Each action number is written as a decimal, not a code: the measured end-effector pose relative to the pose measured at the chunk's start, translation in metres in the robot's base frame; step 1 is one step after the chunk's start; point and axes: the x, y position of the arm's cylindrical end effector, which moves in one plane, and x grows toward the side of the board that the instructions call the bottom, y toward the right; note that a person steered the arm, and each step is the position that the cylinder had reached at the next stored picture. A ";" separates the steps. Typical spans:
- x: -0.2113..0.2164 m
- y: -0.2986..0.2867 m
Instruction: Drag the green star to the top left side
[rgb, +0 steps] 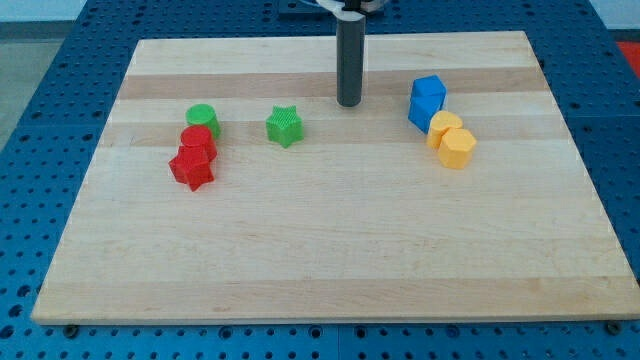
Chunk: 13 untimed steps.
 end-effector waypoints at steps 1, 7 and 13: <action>0.017 0.001; 0.060 -0.033; 0.024 -0.096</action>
